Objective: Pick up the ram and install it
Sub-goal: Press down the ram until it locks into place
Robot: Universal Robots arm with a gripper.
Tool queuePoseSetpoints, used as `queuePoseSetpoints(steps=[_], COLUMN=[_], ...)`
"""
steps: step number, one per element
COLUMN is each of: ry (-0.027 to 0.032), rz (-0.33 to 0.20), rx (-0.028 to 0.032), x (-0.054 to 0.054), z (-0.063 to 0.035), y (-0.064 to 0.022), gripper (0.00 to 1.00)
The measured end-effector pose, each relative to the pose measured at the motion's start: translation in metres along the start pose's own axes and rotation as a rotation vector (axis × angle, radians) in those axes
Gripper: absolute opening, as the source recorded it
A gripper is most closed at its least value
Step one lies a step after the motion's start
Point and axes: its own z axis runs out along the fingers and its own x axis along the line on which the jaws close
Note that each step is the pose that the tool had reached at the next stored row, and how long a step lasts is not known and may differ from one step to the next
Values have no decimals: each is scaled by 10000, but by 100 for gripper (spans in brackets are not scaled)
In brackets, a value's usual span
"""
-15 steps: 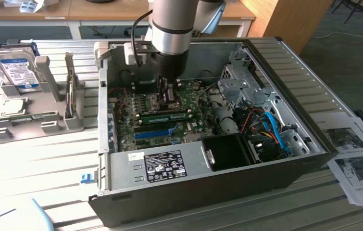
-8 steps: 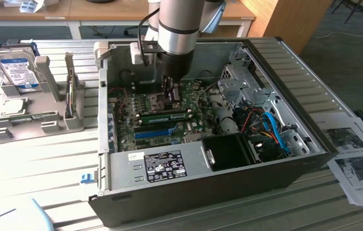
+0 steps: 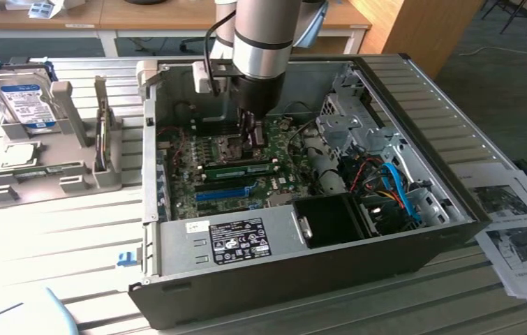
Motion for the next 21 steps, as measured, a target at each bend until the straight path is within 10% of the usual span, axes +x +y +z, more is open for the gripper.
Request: queuePoseSetpoints(steps=[21], ry=[14], rz=[0], rx=[0], x=[3], z=[-344], y=[10], gripper=[9])
